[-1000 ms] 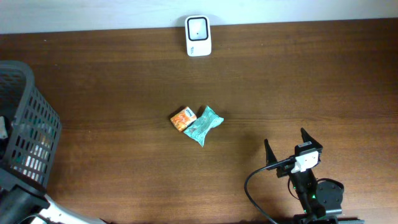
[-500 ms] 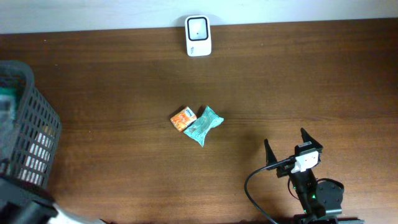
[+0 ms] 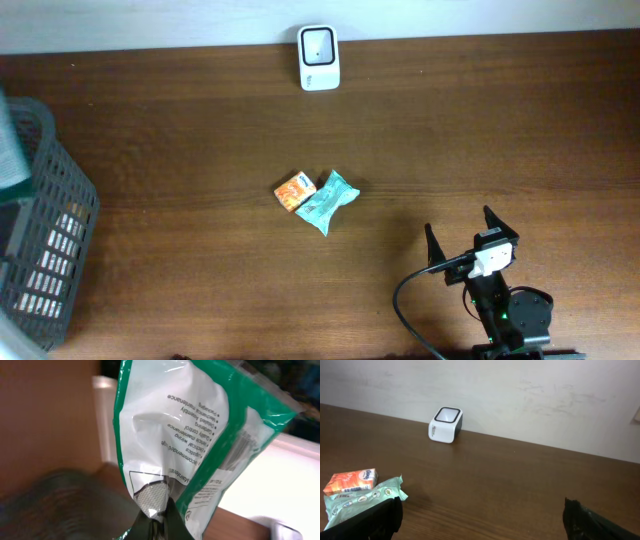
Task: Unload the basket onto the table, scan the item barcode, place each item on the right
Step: 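Lay the green-white pouch left of the packets and release it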
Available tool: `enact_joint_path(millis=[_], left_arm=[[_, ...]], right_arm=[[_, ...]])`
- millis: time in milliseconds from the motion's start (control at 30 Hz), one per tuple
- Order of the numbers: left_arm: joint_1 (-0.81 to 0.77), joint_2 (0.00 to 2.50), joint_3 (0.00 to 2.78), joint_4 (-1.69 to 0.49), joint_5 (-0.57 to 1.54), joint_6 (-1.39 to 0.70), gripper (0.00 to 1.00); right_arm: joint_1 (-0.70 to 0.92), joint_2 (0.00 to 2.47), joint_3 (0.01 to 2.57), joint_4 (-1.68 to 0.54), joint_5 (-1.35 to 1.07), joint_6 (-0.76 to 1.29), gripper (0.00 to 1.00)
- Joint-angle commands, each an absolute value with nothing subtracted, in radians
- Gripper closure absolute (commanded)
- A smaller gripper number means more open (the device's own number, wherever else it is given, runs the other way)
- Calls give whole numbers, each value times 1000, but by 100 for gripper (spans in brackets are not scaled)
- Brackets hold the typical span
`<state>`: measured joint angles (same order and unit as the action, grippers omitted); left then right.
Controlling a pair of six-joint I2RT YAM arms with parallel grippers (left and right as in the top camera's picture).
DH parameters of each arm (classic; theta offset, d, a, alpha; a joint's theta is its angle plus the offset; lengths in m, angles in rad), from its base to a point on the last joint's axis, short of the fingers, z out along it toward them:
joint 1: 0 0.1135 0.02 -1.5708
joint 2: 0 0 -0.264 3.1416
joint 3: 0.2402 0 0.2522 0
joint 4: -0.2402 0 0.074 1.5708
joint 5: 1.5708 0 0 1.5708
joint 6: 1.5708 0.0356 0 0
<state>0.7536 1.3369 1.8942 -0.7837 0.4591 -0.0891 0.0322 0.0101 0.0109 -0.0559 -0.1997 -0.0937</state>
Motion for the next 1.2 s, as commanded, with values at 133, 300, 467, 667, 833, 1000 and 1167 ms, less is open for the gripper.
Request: enact_joint_path(millis=[133,300,467,667,833,1000,1167], left_arm=[[249,1380,1883,-986,378,-120,100],[41,1522,1650,-1036,280,-119,100],[-2,1658,1447,-940,280,-191,100],[-4,1827,1391,-925,279,-448,100],[-32,1933,1391,-897,280,-538,100],[-131,2009,1391,-795,279,-577,100],[-223,2031,1392,-744,239,-583,94]], right_arm=[[26,4,6,-61,-202,-97,2],[26,4,6,-61,-202,-97,2],[26,4,6,-61,-202,-97,2],[26,4,6,-61,-202,-97,2],[26,4,6,-61,-202,-97,2],[26,4,6,-61,-202,-97,2],[26,4,6,-61,-202,-97,2]])
